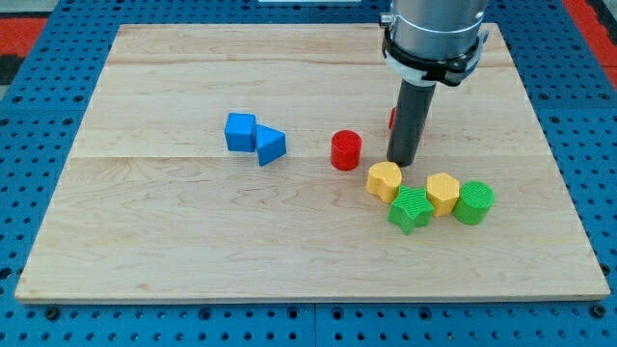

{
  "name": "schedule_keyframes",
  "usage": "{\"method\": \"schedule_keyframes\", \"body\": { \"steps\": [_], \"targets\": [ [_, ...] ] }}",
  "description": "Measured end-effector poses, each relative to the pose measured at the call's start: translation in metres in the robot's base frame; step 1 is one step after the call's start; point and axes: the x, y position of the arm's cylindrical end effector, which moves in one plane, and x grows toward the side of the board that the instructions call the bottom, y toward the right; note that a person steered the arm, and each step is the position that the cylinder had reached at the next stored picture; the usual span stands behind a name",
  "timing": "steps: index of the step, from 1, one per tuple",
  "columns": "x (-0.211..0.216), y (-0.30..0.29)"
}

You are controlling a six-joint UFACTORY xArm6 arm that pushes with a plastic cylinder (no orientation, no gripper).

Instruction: Move the red circle towards the center of the board

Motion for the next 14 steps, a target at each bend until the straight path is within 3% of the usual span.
{"method": "schedule_keyframes", "body": {
  "steps": [2, 4, 6, 9, 11, 14],
  "targets": [
    [-0.007, -0.063],
    [0.043, -0.114],
    [0.030, -0.251],
    [-0.041, -0.248],
    [-0.040, -0.175],
    [-0.016, -0.145]
  ]
}}
